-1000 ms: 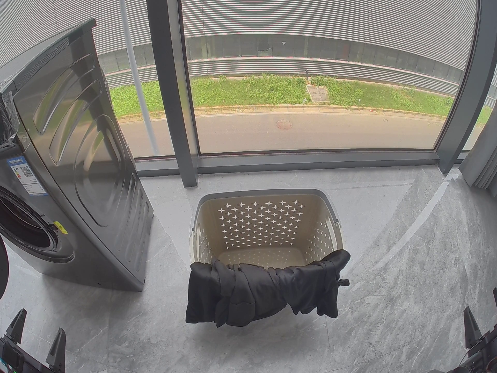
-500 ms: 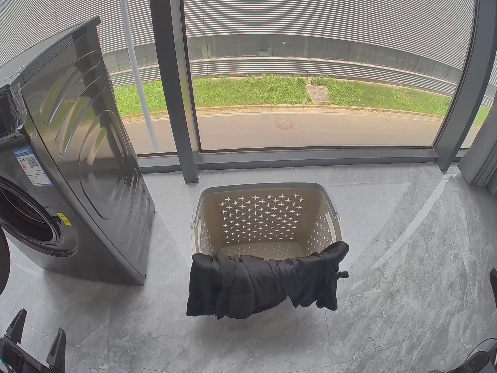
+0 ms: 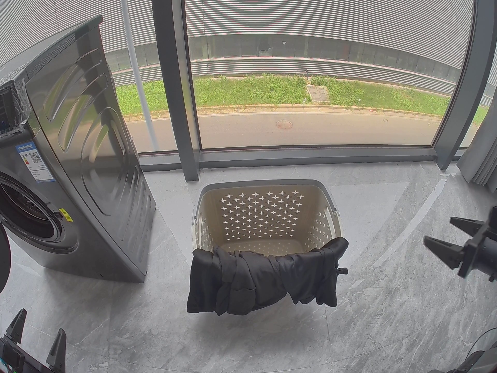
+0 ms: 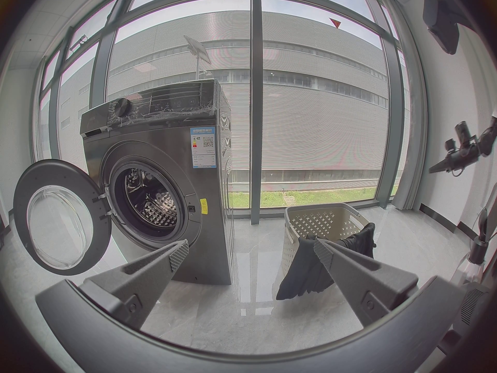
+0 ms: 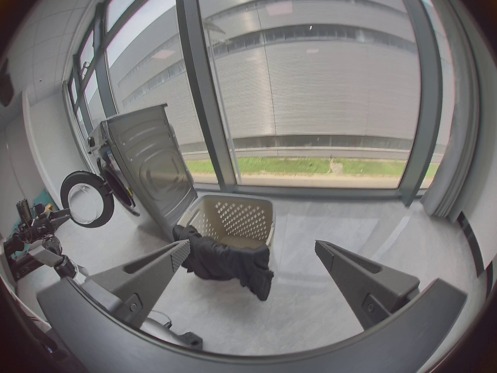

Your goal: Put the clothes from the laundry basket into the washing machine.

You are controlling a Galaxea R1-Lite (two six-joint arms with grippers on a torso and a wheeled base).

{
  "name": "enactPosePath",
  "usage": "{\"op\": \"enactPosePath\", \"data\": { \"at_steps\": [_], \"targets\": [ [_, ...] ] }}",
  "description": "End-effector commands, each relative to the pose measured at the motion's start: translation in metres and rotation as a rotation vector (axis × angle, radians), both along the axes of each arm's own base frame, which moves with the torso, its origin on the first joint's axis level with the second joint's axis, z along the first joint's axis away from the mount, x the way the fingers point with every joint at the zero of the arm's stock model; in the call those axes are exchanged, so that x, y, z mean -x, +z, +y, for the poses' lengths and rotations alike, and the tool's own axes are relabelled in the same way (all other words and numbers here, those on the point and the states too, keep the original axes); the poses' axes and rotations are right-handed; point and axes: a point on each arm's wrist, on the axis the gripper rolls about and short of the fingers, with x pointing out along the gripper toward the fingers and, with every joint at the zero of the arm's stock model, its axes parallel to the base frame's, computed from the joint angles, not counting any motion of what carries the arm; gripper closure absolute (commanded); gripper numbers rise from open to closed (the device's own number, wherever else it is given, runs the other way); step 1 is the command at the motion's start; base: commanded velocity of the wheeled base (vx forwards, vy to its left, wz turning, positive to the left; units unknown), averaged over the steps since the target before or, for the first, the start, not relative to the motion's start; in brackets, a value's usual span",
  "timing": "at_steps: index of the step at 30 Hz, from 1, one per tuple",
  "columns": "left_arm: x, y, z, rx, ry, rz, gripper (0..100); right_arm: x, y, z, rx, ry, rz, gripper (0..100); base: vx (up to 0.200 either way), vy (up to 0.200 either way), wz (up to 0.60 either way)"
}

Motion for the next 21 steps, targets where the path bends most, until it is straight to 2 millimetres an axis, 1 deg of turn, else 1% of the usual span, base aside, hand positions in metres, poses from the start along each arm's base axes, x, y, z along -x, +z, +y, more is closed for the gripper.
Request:
{"op": "enactPosePath", "data": {
  "at_steps": [1,4,5,6,7,8,9,10,11,13,15,18,21],
  "targets": [
    [0.0,-0.005,0.0,-0.002,-0.004,0.001,0,-0.112,-0.074,0.068,0.077,0.142,0.36,0,0.0,0.0,0.0],
    [0.0,-0.005,0.0,-0.002,-0.004,0.001,0,-0.129,-0.096,0.074,0.098,0.142,0.424,0,0.0,0.0,0.0],
    [0.0,-0.005,0.0,-0.002,-0.004,0.001,0,-0.131,-0.099,0.075,0.1,0.141,0.428,0,0.0,0.0,0.0],
    [0.0,-0.005,0.0,-0.002,-0.004,0.001,0,-0.138,-0.108,0.078,0.104,0.14,0.441,0,0.0,0.0,0.0],
    [0.0,-0.005,0.0,-0.002,-0.004,0.001,0,-0.142,-0.113,0.079,0.103,0.138,0.442,0,0.0,0.0,0.0],
    [0.0,-0.005,0.0,-0.002,-0.004,0.002,0,-0.145,-0.117,0.08,0.104,0.137,0.446,0,0.0,0.0,0.0],
    [0.0,-0.005,0.0,-0.002,-0.004,0.002,0,-0.145,-0.117,0.08,0.104,0.137,0.446,0,0.0,0.0,0.0],
    [0.0,-0.005,0.0,-0.002,-0.004,0.001,0,-0.15,-0.127,0.083,0.111,0.138,0.467,0,0.0,0.0,0.0],
    [0.0,-0.005,0.0,-0.003,-0.004,0.001,0,-0.152,-0.132,0.083,0.114,0.138,0.478,0,0.0,0.0,0.0],
    [0.0,-0.005,0.0,-0.002,-0.004,0.001,0,-0.155,-0.136,0.084,0.118,0.138,0.489,0,0.0,0.0,0.0],
    [0.0,-0.005,0.0,-0.002,-0.004,0.001,0,-0.16,-0.147,0.09,0.124,0.146,0.505,0,0.0,0.0,0.0],
    [0.0,-0.005,0.0,-0.002,-0.004,0.001,0,-0.165,-0.153,0.094,0.116,0.146,0.506,0,0.0,0.0,0.0],
    [0.0,-0.005,0.0,-0.002,-0.004,0.001,0,-0.175,-0.159,0.097,0.124,0.113,0.507,0,0.0,0.0,0.0]
  ]
}}
